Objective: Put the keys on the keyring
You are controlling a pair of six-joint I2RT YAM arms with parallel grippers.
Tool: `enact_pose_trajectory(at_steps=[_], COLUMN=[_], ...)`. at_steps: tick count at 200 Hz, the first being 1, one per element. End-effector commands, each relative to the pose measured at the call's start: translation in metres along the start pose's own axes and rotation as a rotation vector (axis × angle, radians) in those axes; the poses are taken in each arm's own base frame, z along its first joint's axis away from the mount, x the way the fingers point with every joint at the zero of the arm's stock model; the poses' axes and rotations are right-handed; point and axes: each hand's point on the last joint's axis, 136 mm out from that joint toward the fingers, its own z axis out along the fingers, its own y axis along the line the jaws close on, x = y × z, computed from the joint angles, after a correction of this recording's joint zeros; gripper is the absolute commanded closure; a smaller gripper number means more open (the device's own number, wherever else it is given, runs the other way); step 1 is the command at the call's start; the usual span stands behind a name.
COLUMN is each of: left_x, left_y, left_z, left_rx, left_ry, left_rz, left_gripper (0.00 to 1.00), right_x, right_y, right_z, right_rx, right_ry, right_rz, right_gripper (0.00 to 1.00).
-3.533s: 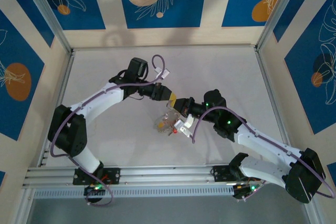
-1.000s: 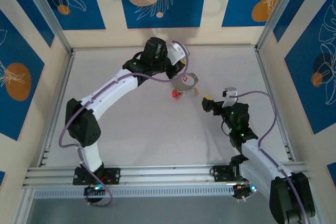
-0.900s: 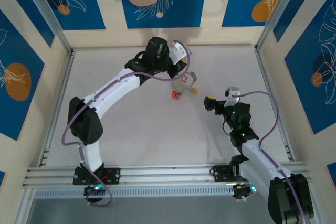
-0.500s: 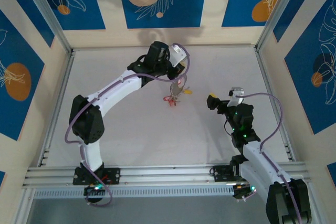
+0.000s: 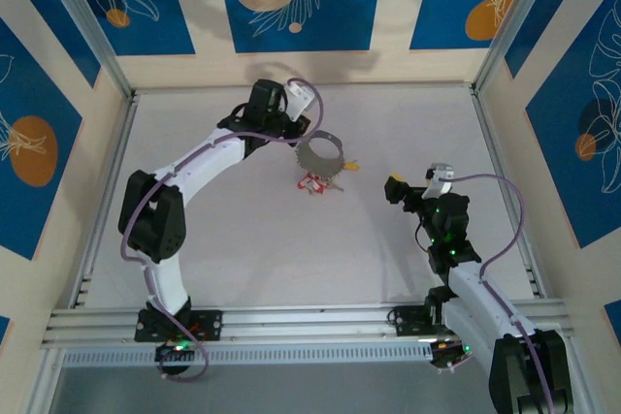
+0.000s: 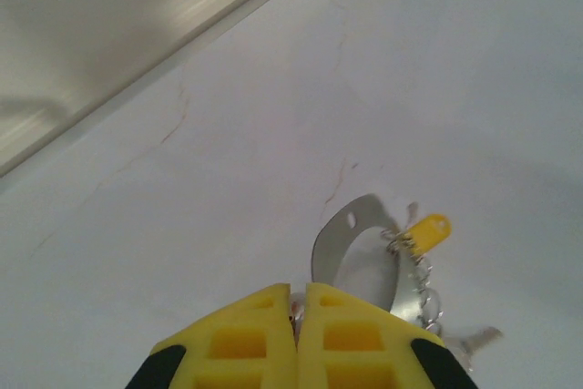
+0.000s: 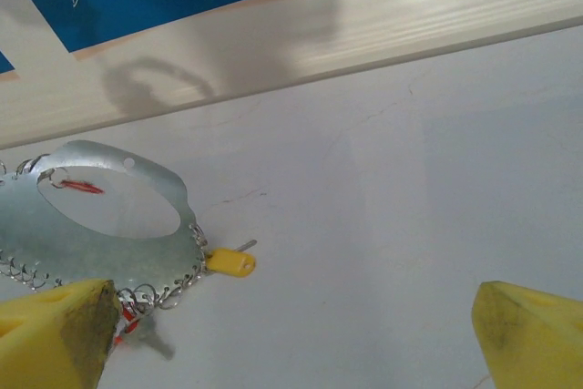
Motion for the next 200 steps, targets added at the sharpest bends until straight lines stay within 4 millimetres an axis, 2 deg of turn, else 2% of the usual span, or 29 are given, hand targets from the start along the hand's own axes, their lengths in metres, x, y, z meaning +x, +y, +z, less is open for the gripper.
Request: enact_pose_trajectory(at_steps=[1,49,81,113,130,145,169,188,200], left_x=[0.004,0.063,0.081,0.114,0.121,0.125,0.137,0.150,0.157], left_y=[0.019,0.055,0.063,0.085,0.090,0.092,0.103,0.114,0.119], left_z=[-0.014,0.004,0.010,0.017,0.016,0.016,0.013,0.008,0.004], left_rx=[-0.048,-0.110,-0.151,-0.244,-0.244,-0.258,-0.299,-0.332,-0.350], left_ry=[-0.023,0.050,0.043,0.085,0.068,0.067,0.093,0.097,0.091], left_rz=[0.018,-0.053,-0.111,-0.272,-0.362,-0.379,-0.436,-0.529,-0.576], left_gripper=[1.00,1.00,1.00,1.00,1.00,0.95,0.93,0.90,0.85], right_x=[-0.010,-0.010,-0.010,-0.013,-0.013,-0.005,0.007,0.010,0.010], right_y=[-0.001,-0.002,-0.004,-0.007,-0.006,-0.002,-0.010,-0.012,-0.012], right_z=[0.000,-0.001,-0.001,-0.002,-0.003,-0.003,-0.001,-0.002,-0.002], right_rx=[0.005,0.007,0.017,0.035,0.031,0.009,0.057,0.071,0.071], right_ry=[-0.037,-0.041,-0.041,-0.051,-0.047,-0.011,0.035,0.036,0.036], right_rz=[-0.001,0.001,0.007,-0.010,-0.055,-0.126,-0.144,-0.150,-0.153], right_gripper=[0.01,0.01,0.01,0.01,0.01,0.01,0.01,0.01,0.01])
